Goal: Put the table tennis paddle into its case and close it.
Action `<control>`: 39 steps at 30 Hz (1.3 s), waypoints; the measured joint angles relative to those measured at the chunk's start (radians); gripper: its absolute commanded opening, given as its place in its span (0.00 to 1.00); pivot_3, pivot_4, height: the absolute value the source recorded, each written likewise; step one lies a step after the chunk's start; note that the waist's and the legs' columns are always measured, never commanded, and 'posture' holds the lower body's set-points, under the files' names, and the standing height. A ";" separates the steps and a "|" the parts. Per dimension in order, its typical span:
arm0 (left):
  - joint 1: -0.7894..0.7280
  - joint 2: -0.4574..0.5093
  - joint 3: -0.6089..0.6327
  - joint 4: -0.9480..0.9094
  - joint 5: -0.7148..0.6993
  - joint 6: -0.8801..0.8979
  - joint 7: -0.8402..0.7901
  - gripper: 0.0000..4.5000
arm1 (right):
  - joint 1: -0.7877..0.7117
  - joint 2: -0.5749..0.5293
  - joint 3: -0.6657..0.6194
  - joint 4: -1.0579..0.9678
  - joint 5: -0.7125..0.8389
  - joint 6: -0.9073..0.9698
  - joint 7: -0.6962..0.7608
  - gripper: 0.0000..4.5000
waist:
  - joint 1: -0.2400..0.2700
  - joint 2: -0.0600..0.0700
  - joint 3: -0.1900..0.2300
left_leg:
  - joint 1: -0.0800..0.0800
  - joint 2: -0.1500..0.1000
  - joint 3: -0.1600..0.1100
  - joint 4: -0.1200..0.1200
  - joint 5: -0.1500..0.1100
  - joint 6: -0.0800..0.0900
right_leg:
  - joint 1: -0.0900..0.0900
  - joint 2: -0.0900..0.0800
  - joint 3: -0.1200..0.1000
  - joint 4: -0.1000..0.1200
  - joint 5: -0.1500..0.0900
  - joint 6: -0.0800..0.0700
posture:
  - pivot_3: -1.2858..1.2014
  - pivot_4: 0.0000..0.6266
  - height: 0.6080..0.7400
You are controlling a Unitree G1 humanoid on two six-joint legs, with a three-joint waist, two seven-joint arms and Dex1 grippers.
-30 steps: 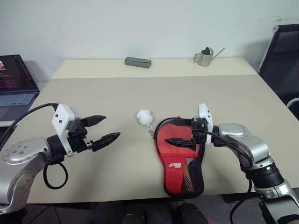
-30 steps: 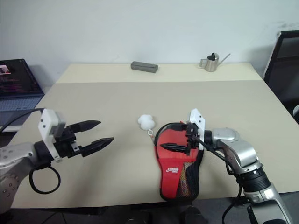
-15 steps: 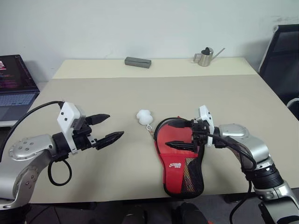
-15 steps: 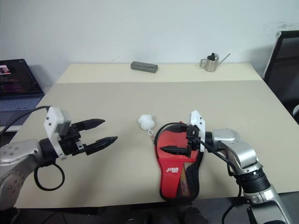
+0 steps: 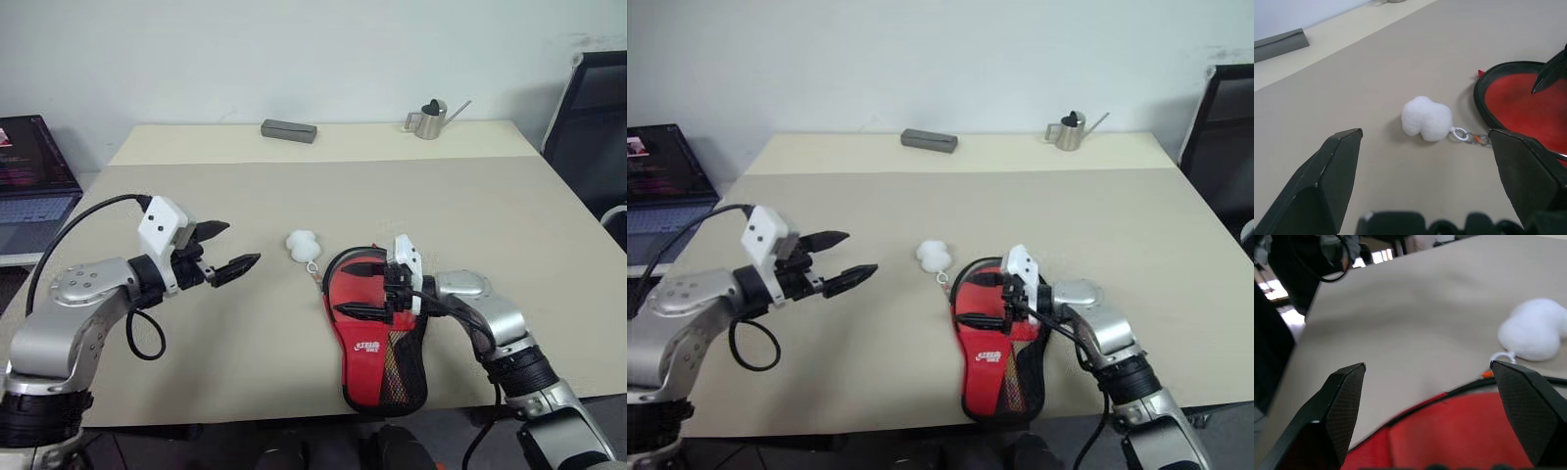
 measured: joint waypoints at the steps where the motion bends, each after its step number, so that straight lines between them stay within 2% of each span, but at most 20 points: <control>1: -0.008 -0.007 -0.008 0.008 0.010 -0.008 0.000 1.00 | -0.001 0.004 0.002 0.028 -0.018 -0.025 -0.003 0.99 | 0.000 0.000 0.000 | 0.000 0.000 0.000 0.000 0.000 0.000 | 0.000 0.000 0.000 0.000 0.000 0.000 | 0.52 0.24 1.00; 8: -0.094 -0.052 -0.089 0.090 0.063 -0.025 -0.005 1.00 | -0.004 0.008 0.007 0.189 -0.149 -0.219 -0.039 0.99 | -0.001 0.000 0.000 | 0.000 0.000 0.001 0.000 0.000 -0.001 | 0.000 0.000 0.000 0.001 0.000 0.000 | 0.52 0.24 1.00; 13: -0.153 -0.077 -0.136 0.159 0.092 -0.035 -0.011 1.00 | -0.007 0.007 0.006 0.205 -0.161 -0.256 -0.037 0.99 | -0.002 0.000 0.000 | 0.001 0.000 0.000 0.000 0.000 -0.001 | 0.000 0.000 0.000 0.001 0.000 0.000 | 0.52 0.24 1.00; 17: -0.197 -0.090 -0.187 0.234 0.146 -0.054 -0.024 1.00 | -0.001 0.009 0.004 0.205 -0.163 -0.264 -0.040 0.99 | -0.001 0.000 0.000 | 0.002 0.000 0.001 0.000 0.000 -0.001 | 0.001 0.000 0.001 0.002 0.000 0.000 | 0.52 0.24 1.00; 26: -0.302 -0.216 -0.235 0.428 0.207 -0.086 -0.025 1.00 | 0.012 0.021 0.002 0.187 -0.165 -0.247 -0.060 0.99 | -0.003 -0.001 -0.001 | 0.003 0.000 0.001 0.001 0.001 -0.001 | 0.000 0.000 0.001 0.006 0.000 0.000 | 0.52 0.24 1.00; 39: -0.457 -0.355 -0.297 0.806 0.346 -0.285 -0.008 1.00 | 0.021 0.045 0.001 0.174 -0.173 -0.219 -0.078 0.99 | -0.005 -0.001 -0.001 | 0.009 0.000 0.002 0.002 0.002 -0.004 | 0.001 0.000 0.002 0.014 0.000 0.000 | 0.52 0.24 1.00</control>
